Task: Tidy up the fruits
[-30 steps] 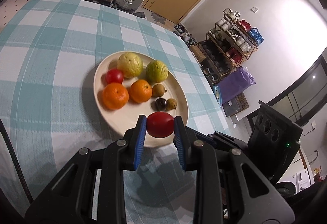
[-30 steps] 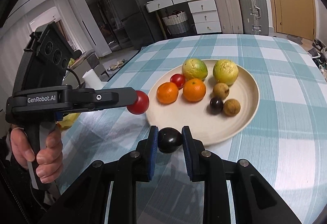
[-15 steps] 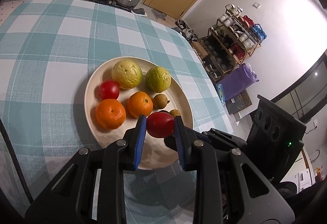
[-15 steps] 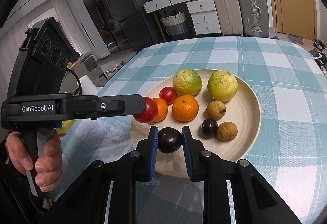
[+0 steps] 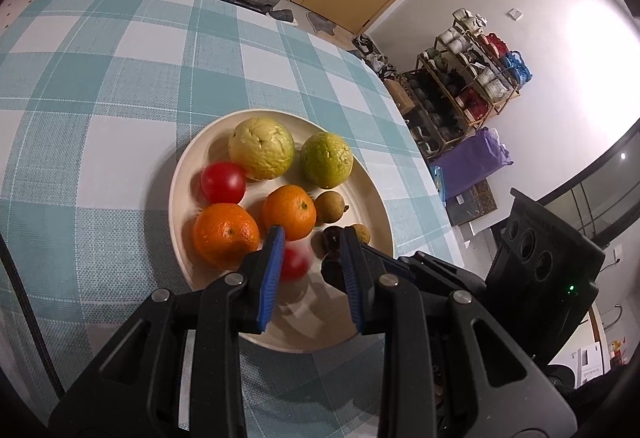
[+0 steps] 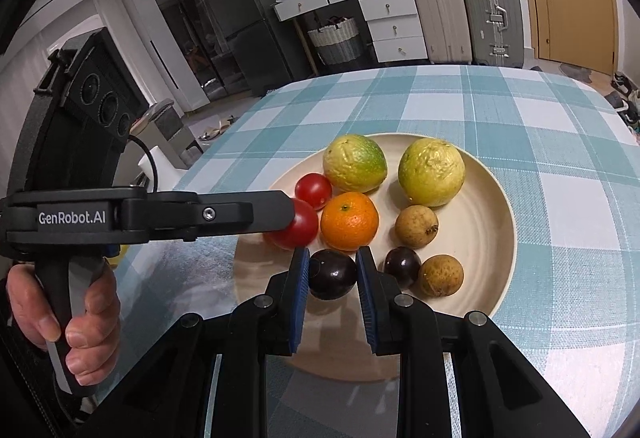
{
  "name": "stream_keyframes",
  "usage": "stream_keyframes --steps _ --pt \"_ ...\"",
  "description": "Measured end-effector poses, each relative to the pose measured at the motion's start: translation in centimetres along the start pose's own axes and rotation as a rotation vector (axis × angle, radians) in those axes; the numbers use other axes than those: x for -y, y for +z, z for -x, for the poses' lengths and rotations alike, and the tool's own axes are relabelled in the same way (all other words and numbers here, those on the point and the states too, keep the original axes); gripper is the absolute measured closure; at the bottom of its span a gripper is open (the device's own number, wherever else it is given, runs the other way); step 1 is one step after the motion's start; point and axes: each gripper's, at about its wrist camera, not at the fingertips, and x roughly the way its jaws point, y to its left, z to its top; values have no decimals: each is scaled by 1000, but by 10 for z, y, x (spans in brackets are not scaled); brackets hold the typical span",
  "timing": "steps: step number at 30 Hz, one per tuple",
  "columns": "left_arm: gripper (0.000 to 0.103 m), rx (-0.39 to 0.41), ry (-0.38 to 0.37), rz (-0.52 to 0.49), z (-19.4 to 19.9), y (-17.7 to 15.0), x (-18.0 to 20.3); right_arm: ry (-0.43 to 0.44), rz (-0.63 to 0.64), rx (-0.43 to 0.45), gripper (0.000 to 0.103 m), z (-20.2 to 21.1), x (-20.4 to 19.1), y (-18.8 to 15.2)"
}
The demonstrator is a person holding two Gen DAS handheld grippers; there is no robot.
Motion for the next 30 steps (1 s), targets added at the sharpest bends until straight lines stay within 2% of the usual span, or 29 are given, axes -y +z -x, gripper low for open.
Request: stream_keyframes --steps 2,7,17,19,22,24,27,30 --pt "78 -6 11 3 0 0 0 1 -4 -1 77 0 0 0" --pt "78 -5 28 5 5 -5 1 9 -5 18 57 7 -1 -1" --pt "73 55 115 -39 33 -21 17 -27 -31 99 52 43 0 -10" --pt "72 79 132 -56 42 -26 23 -37 -35 127 48 54 -1 -11" --pt "66 121 176 -78 55 -32 32 -49 -34 173 41 69 -4 -11" --pt "55 146 220 -88 63 -36 37 -50 -26 201 40 78 -8 -11" --pt "52 178 277 -97 72 -41 43 -55 -12 238 38 92 -16 -10" --pt "47 211 327 -103 82 -45 47 -61 7 276 26 104 -25 -9"
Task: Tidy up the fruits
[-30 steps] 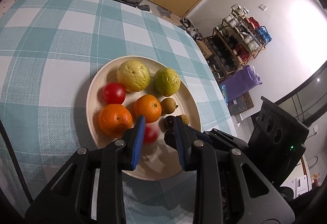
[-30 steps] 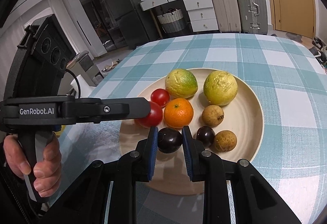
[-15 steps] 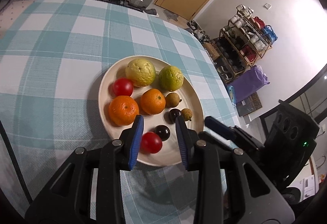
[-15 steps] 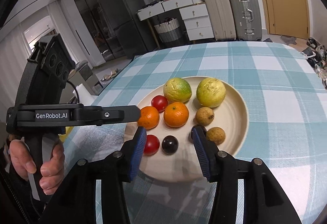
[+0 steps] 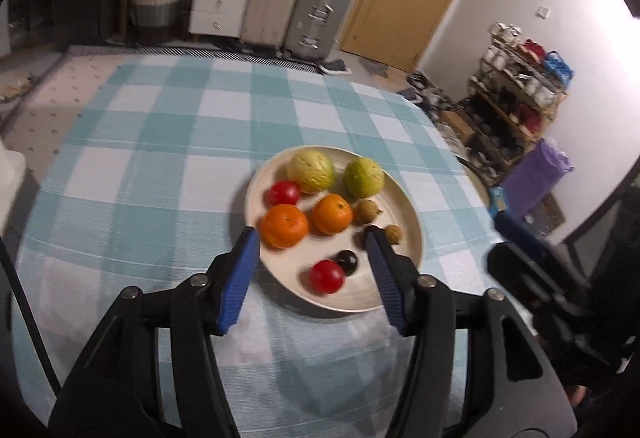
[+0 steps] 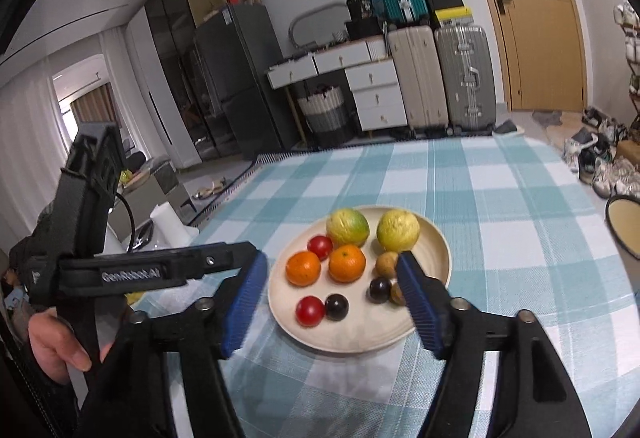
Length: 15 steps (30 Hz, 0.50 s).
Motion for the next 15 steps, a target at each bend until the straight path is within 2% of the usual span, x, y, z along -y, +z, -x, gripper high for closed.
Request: stream_keyframes --steps 2,4,5,6,10,12,13,14,15 --pt "45 28 29 -5 9 0 1 2 19 20 22 6 -7 5" --pt "34 66 65 -12 20 0 3 5 34 41 19 12 -13 10" --pt "25 89 87 -18 26 0 5 4 41 60 16 15 -16 12" --pt "21 107 102 -23 30 0 6 1 46 74 11 18 -18 13" --pt "17 176 141 -37 50 -2 10 -20 69 136 3 32 -26 14" --pt "15 205 146 -31 57 -4 11 -34 74 163 2 39 -27 13" --pt "12 221 151 -27 60 -4 11 -37 72 174 1 42 -26 13" --pt "3 237 157 -22 64 -5 11 -42 70 183 1 45 -26 12" --pt "1 258 168 -18 67 -6 11 -51 67 195 0 48 -24 12"
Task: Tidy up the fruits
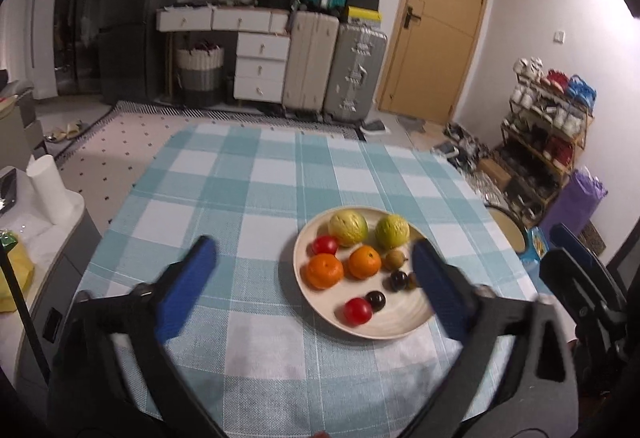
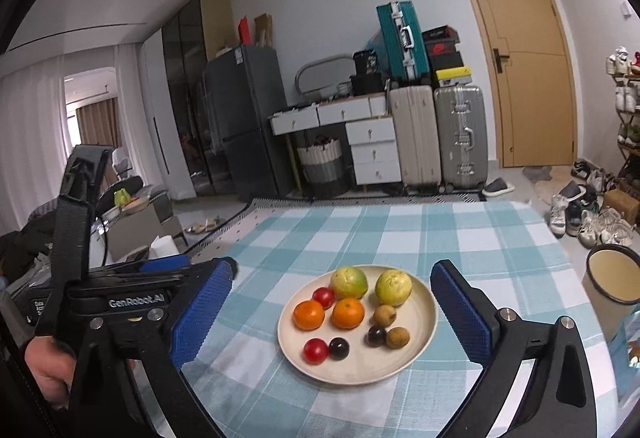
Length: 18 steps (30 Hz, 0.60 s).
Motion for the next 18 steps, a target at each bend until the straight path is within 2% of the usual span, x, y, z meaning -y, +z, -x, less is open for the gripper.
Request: stream_keyframes --steps 1,7,11,14,18 --pt "1 29 10 4 5 -1 -1 -10 -2 12 0 2 1 0" --pt "1 84 24 -15 17 -8 1 -59 13 63 0 16 9 -5" --pt "1 135 41 -42 25 -15 2 -59 34 87 0 24 9 -9" --pt "1 164 13 -49 27 -22 0 -47 62 98 0 28 9 -13" --pt "1 182 57 -86 25 -33 1 -51 73 113 0 30 12 -21"
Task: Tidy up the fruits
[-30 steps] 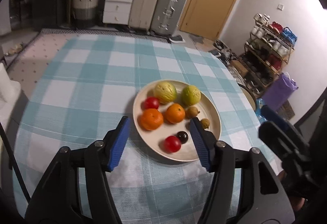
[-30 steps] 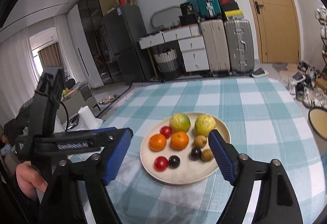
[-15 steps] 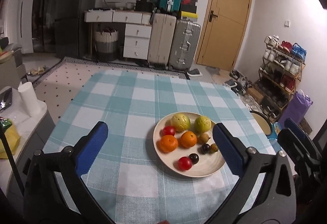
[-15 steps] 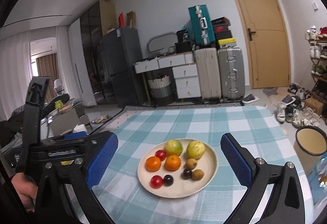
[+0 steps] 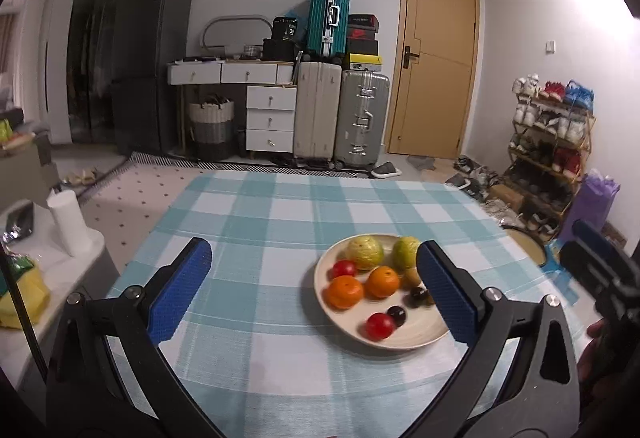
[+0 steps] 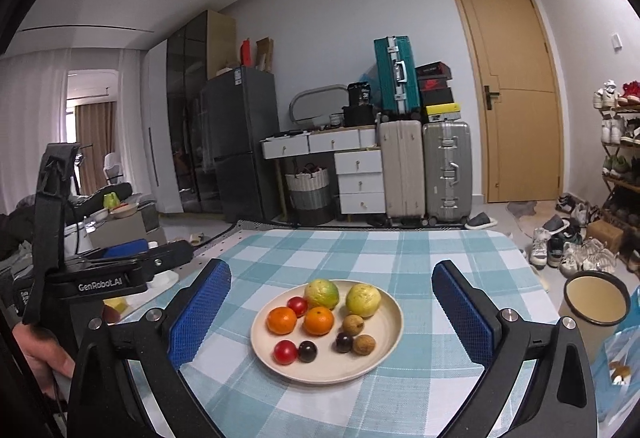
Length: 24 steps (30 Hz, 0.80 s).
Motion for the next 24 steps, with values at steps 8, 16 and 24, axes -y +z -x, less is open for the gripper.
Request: stream_keyframes --steps 8,16,24 --pt "1 32 51 -45 -9 -19 5 -58 -2 3 0 -2 17 -13" --pt "1 17 26 -37 -30 -40 0 -85 22 -23 0 -13 23 -30" --pt "1 37 32 -19 -41 -55 -8 -94 30 -60 0 -23 27 -46"
